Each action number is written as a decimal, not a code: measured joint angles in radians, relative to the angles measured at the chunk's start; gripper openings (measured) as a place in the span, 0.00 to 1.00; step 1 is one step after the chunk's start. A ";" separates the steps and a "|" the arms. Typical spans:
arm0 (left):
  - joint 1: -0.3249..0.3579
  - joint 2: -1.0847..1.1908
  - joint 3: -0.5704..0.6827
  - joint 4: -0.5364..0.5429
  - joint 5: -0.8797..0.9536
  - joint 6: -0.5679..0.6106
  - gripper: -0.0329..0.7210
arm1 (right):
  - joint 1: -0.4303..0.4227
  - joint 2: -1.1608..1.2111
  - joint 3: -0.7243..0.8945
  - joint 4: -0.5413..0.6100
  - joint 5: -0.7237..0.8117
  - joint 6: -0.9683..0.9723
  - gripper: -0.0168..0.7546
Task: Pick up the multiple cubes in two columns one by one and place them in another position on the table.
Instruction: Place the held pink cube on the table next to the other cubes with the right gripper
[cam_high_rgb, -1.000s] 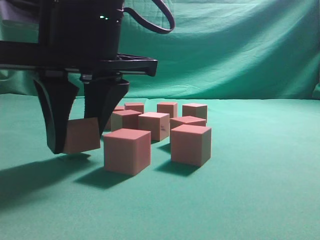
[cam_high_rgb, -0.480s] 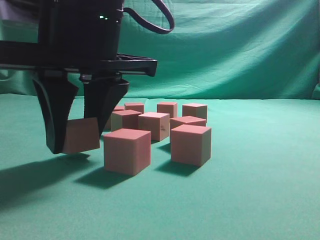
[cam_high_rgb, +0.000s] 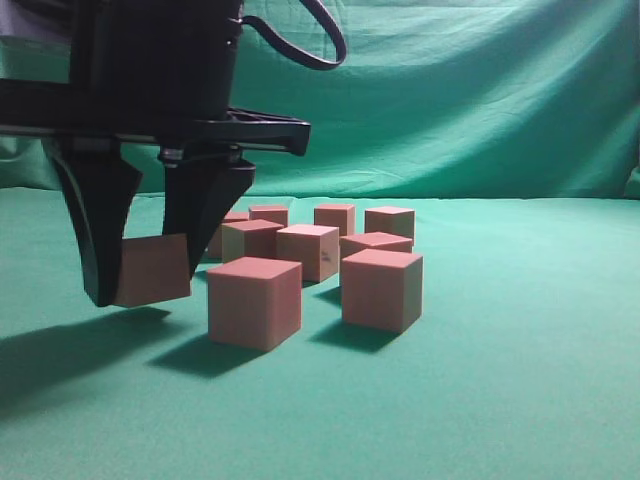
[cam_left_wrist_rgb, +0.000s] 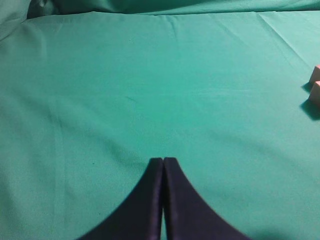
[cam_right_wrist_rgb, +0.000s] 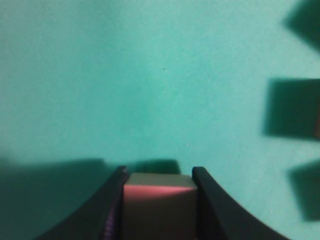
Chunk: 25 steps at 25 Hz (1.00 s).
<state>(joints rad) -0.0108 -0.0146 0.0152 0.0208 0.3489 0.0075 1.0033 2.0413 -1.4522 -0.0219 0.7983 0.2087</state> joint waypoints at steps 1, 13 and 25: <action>0.000 0.000 0.000 0.000 0.000 0.000 0.04 | 0.000 0.000 0.000 0.000 0.000 0.000 0.35; 0.000 0.000 0.000 0.000 0.000 0.000 0.04 | 0.000 0.012 0.000 0.004 0.003 -0.010 0.54; 0.000 0.000 0.000 0.000 0.000 0.000 0.04 | 0.000 0.012 0.000 0.004 0.006 -0.072 0.76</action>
<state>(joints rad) -0.0108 -0.0146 0.0152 0.0208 0.3489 0.0075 1.0033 2.0535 -1.4522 -0.0182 0.8042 0.1362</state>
